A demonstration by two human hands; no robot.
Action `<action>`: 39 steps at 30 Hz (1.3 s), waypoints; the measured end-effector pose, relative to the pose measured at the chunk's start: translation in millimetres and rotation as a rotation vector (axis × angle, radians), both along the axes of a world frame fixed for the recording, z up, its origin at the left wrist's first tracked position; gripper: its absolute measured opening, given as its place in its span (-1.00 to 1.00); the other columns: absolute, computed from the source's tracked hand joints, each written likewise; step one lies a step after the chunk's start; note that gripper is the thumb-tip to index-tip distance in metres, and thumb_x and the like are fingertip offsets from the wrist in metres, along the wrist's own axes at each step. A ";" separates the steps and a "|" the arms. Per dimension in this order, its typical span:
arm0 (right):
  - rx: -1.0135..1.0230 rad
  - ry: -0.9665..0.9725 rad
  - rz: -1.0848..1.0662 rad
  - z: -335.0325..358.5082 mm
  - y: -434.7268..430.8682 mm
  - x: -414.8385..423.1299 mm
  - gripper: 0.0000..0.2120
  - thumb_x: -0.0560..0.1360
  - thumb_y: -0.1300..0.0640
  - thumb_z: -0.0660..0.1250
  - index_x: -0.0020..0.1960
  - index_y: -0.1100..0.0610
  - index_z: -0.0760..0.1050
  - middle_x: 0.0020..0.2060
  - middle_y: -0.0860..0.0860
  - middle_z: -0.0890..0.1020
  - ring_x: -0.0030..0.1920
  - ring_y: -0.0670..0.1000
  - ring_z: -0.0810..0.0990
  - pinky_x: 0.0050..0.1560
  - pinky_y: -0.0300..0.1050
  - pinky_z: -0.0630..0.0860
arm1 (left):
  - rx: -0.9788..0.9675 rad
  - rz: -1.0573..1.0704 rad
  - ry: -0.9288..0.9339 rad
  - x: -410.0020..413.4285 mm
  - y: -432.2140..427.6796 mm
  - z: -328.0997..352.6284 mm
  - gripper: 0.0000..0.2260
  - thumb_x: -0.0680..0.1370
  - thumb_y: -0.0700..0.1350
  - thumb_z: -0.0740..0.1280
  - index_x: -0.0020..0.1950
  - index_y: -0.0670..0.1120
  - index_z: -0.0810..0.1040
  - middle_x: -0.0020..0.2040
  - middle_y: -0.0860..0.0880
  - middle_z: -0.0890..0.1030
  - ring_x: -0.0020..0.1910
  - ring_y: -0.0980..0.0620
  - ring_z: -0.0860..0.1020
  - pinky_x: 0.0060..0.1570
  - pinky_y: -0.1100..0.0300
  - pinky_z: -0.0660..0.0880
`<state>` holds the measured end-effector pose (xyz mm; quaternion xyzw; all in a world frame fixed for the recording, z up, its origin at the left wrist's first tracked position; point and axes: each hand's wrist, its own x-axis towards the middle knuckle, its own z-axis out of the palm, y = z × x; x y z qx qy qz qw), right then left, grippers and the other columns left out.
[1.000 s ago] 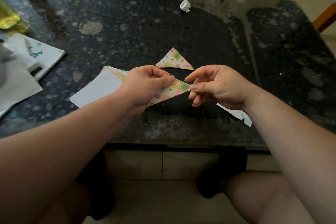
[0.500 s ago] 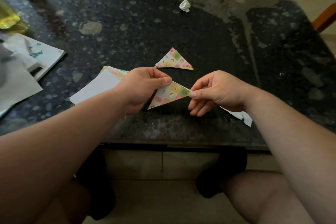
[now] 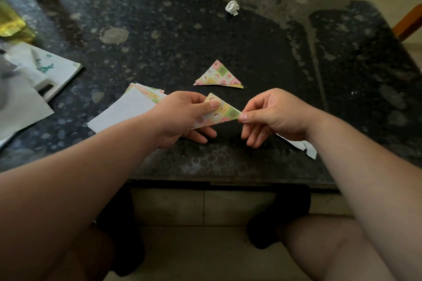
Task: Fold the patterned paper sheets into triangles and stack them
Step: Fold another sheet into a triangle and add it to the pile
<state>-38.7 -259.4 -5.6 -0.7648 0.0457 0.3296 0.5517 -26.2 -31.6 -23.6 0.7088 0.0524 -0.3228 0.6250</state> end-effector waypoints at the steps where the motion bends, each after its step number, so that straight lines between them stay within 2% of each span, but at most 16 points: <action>1: 0.001 -0.011 -0.003 -0.8 -0.5 -0.4 -0.91 0.61 0.28 0.36 0.01 0.34 0.56 -0.23 0.30 0.70 -0.32 0.18 0.72 -0.37 -0.06 0.67 | 0.030 -0.029 -0.024 -0.9 0.2 -0.2 -0.81 0.65 -0.04 0.34 0.08 -0.16 0.62 -0.11 -0.13 0.69 -0.31 -0.03 0.66 -0.44 0.18 0.54; 4: 0.023 -0.091 -0.054 -4.2 2.1 0.3 -0.91 0.59 0.31 0.38 0.07 0.31 0.56 -0.20 0.28 0.71 -0.29 0.19 0.72 -0.32 -0.01 0.69 | 0.061 -0.107 -0.094 -1.8 -0.2 -2.0 -0.80 0.70 -0.06 0.26 0.10 -0.15 0.60 -0.08 -0.12 0.73 -0.42 0.06 0.49 -0.45 0.22 0.41; 9: 0.010 -0.266 -0.133 -6.5 9.6 1.4 -0.87 0.55 0.30 0.44 0.09 0.17 0.62 -0.20 0.11 0.72 -0.23 0.09 0.73 -0.33 -0.07 0.67 | 0.005 -0.153 -0.074 -4.4 -5.2 -1.9 -0.80 0.72 -0.08 0.21 0.13 -0.13 0.59 -0.10 -0.11 0.72 -0.39 0.08 0.41 -0.36 0.19 0.35; 11: -0.044 -0.342 -0.149 -8.4 14.1 0.0 -0.90 0.53 0.26 0.48 0.03 0.13 0.67 -0.19 0.07 0.72 -0.19 -0.01 0.72 -0.24 -0.09 0.68 | -0.021 -0.171 -0.075 -5.3 -6.0 -1.7 -0.80 0.72 -0.08 0.20 0.15 -0.12 0.58 -0.10 -0.12 0.71 -0.39 0.08 0.39 -0.35 0.18 0.32; 13: -0.068 -0.386 -0.171 -11.6 19.0 0.7 -0.92 0.52 0.26 0.50 0.00 0.14 0.69 -0.14 0.11 0.73 -0.16 -0.03 0.71 -0.14 -0.15 0.68 | -0.037 -0.180 -0.088 -5.7 -6.9 -1.9 -0.80 0.73 -0.08 0.19 0.15 -0.13 0.57 -0.11 -0.13 0.70 -0.39 0.07 0.38 -0.37 0.17 0.29; 17: -0.045 -0.396 -0.180 -14.9 24.9 1.9 -0.88 0.50 0.29 0.52 -0.07 0.09 0.69 -0.14 0.08 0.73 -0.13 -0.04 0.70 -0.04 -0.14 0.68 | -0.028 -0.173 -0.100 -6.5 -8.4 -2.8 -0.81 0.72 -0.07 0.20 0.14 -0.14 0.54 -0.18 -0.10 0.65 -0.41 0.09 0.33 -0.37 0.18 0.24; 21: -0.053 -0.412 -0.190 -14.8 26.1 2.5 -0.88 0.50 0.29 0.52 -0.08 0.09 0.68 -0.16 0.01 0.73 -0.14 -0.08 0.70 -0.05 -0.15 0.68 | 0.000 -0.213 -0.124 -6.9 -8.6 -3.5 -0.84 0.71 -0.03 0.24 0.12 -0.10 0.53 -0.19 -0.08 0.65 -0.41 0.11 0.33 -0.38 0.20 0.25; 25: -0.094 -0.407 -0.196 -12.8 26.6 2.5 -0.94 0.49 0.23 0.54 -0.10 0.10 0.70 -0.15 0.03 0.74 -0.06 0.03 0.74 -0.01 -0.06 0.70 | 0.006 -0.240 -0.132 -8.0 -10.4 -3.1 -0.84 0.71 -0.04 0.22 0.08 -0.09 0.53 -0.22 -0.05 0.66 -0.42 0.10 0.34 -0.37 0.17 0.25; 30: -0.084 -0.386 -0.198 -12.2 26.8 2.5 -0.91 0.47 0.22 0.56 -0.15 0.06 0.71 -0.16 0.02 0.75 -0.04 0.03 0.74 0.04 0.01 0.70 | 0.003 -0.281 -0.145 -9.0 -9.9 -3.8 -0.84 0.72 -0.08 0.20 0.04 -0.05 0.54 -0.22 -0.03 0.66 -0.43 0.12 0.33 -0.38 0.19 0.23; 39: -0.032 -0.355 -0.206 -16.0 29.5 4.3 -0.92 0.48 0.25 0.54 -0.14 0.10 0.70 -0.09 0.16 0.74 0.04 0.19 0.72 0.17 0.18 0.65 | 0.016 -0.313 -0.191 -8.6 -8.8 -5.6 -0.81 0.72 -0.07 0.20 -0.01 -0.06 0.55 -0.21 -0.04 0.67 -0.42 0.10 0.37 -0.36 0.16 0.27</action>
